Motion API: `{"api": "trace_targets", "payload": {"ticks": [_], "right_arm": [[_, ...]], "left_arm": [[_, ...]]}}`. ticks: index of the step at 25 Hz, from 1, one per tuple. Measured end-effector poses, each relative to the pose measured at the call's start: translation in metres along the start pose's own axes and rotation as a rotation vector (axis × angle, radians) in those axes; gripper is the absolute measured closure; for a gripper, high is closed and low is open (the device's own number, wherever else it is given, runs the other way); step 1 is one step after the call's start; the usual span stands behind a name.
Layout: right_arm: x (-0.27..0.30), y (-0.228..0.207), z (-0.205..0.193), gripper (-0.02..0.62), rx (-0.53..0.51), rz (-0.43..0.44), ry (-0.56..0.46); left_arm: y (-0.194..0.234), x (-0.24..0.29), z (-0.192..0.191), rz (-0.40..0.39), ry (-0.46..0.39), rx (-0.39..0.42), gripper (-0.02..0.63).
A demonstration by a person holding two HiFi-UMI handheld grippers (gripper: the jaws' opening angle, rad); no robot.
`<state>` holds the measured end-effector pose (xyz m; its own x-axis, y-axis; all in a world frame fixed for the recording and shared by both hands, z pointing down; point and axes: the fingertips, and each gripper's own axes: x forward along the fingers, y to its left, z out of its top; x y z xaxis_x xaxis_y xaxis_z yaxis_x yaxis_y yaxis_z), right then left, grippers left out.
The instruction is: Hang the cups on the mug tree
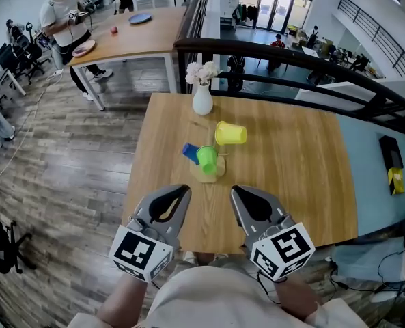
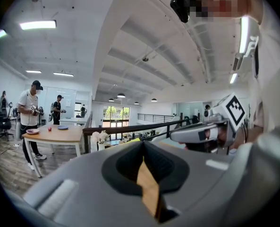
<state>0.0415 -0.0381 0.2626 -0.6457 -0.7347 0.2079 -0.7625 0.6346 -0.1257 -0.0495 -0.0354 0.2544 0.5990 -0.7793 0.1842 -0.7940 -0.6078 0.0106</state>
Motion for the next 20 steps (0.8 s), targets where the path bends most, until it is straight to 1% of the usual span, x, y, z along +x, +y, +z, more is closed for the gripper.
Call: {"api": "trace_targets", "payload": {"ticks": [3,10,20], "right_arm": [[0.000,0.001,-0.002,0.595,-0.005,-0.002,0.001],[-0.003,-0.011,0.001,0.595,-0.009,-0.030,0.000],[-0.004,-0.011,-0.002,0.595,0.011,-0.032,-0.009]], "left_arm": [[-0.001,0.001,-0.003,-0.003,0.003,0.000,0.603],[-0.001,0.006,-0.011,-0.002,0.029,-0.004,0.603],[-0.003,0.009,-0.014,-0.006,0.042,0.005,0.604]]}}
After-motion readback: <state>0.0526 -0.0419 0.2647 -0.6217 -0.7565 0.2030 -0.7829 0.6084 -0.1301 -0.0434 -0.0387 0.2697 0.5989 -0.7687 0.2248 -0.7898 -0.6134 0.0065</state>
